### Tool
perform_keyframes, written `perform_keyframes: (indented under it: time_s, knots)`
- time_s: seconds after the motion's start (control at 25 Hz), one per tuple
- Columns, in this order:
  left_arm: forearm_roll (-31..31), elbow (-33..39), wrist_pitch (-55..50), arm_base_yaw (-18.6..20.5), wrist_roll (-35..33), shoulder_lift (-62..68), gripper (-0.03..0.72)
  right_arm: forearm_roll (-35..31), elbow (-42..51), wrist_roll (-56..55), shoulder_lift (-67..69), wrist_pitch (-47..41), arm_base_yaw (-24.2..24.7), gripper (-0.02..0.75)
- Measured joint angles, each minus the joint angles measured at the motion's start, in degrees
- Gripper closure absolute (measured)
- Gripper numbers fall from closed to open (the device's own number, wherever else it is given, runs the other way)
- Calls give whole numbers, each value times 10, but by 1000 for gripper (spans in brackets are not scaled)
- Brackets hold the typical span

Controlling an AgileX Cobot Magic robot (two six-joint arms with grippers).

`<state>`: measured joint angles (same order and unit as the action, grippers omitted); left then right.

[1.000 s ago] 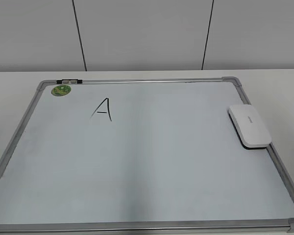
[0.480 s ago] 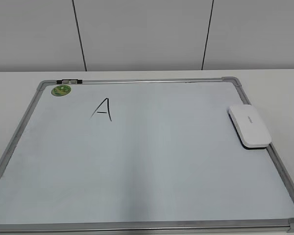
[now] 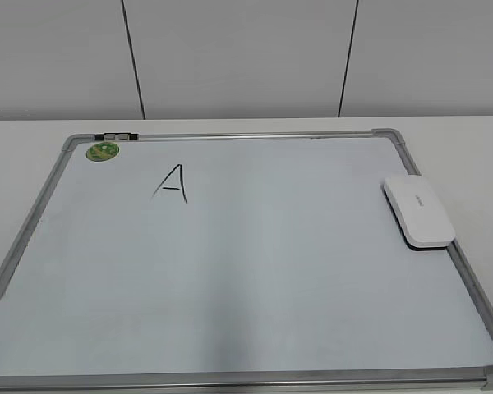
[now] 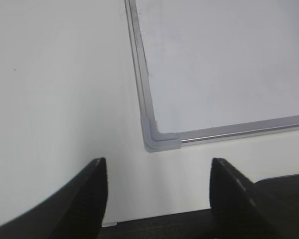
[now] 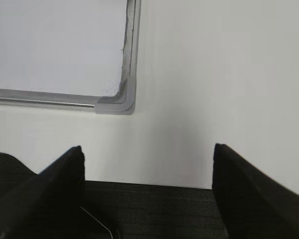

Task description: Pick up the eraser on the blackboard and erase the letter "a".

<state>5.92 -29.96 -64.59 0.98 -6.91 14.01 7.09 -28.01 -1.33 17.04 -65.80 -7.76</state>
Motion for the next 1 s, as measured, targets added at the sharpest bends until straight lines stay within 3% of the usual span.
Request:
perform_keyframes:
  time_s: [1.0]
  knots:
    - [-1, 6, 16, 0, 3, 0, 232, -7, 1, -1, 0, 8, 0, 148]
